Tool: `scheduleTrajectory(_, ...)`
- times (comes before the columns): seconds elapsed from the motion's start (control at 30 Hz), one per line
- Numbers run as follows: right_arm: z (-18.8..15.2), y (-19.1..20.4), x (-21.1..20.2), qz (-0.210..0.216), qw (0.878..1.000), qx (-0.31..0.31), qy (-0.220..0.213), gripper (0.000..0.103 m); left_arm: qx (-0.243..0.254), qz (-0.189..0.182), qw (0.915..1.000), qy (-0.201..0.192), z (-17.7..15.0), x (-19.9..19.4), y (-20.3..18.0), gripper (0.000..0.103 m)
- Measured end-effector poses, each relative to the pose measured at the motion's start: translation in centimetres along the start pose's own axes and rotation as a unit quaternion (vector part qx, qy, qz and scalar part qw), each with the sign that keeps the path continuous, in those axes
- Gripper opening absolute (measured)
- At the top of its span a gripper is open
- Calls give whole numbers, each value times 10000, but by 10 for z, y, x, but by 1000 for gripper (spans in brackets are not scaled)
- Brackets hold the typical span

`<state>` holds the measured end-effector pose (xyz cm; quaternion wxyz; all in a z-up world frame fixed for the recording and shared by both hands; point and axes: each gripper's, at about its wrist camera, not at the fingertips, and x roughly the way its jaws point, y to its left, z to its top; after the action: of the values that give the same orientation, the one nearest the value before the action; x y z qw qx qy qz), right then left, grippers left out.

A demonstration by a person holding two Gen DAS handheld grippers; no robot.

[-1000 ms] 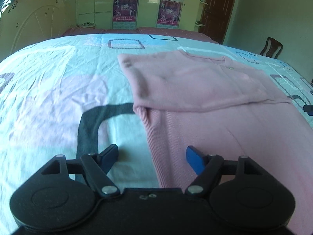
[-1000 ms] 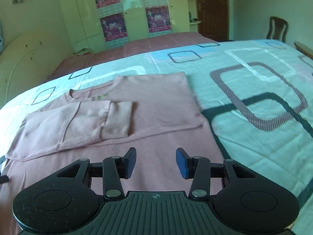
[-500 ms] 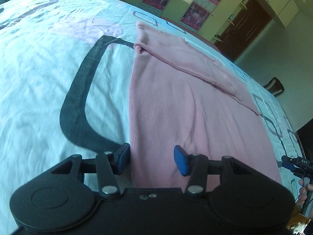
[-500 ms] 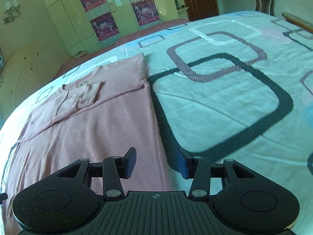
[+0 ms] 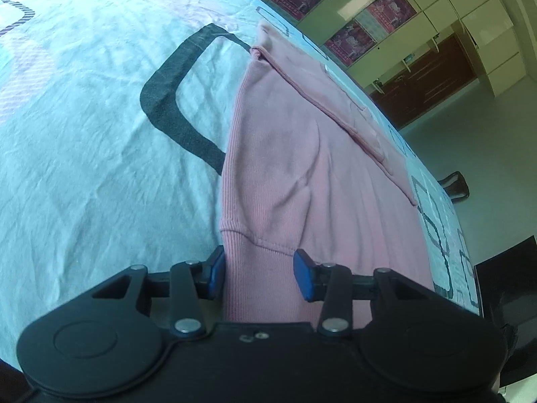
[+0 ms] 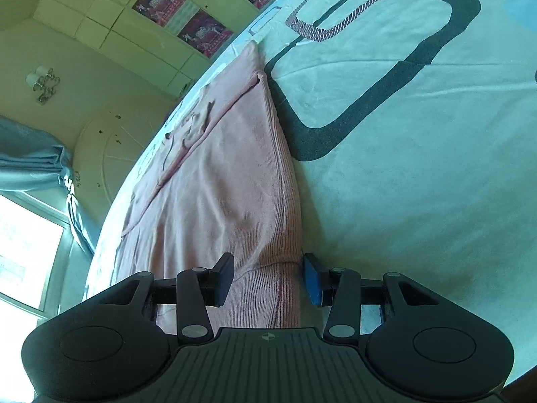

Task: Fold small clothes
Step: 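Grasp the sweatshirt side edge with the left tool while the right tool grasps the hem, then lift and fold the held side over the body with both tools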

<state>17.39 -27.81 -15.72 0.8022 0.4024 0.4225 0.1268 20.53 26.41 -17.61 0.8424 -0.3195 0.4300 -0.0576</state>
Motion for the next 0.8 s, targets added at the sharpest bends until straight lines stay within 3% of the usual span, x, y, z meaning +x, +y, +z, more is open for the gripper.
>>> scheduleTrajectory(0.13,1,5,7,86,9997,-201,114,44,-15,-144,9999,17,1,10,-1,37)
scheduleTrajectory(0.17,1,6,7,44,9995,-297,106,34,-5,-142,9999,-7,0,10,-1,32)
scheduleTrajectory(0.2,0,7,10,-23,9991,-390,165,16,11,-88,10000,-26,-2,11,0,17)
scheduleTrajectory(0.23,0,8,14,-106,9986,-471,201,16,-19,-23,10000,-39,-4,11,3,7)
scheduleTrajectory(0.33,3,15,11,-48,9972,-738,125,14,-160,-166,9993,-287,-5,4,5,3)
scheduleTrajectory(0.4,9,27,-2,139,9953,-958,-54,14,-64,-517,9966,-643,-5,-13,-1,3)
scheduleTrajectory(0.47,15,37,-18,409,9920,-1167,-264,14,17,-577,9946,-868,-5,-29,-8,3)
scheduleTrajectory(0.57,17,34,-23,488,9905,-1235,-358,14,110,-445,9959,-782,-7,-26,-6,3)
scheduleTrajectory(0.67,7,18,6,-98,9931,-1165,60,14,-90,-101,9990,-432,-17,2,7,3)
scheduleTrajectory(0.7,3,14,13,-231,9936,-1093,146,14,-224,-116,9985,-486,-20,5,10,3)
scheduleTrajectory(0.8,0,10,6,9,9971,-752,-126,14,-502,-218,9960,-709,-23,-2,12,3)
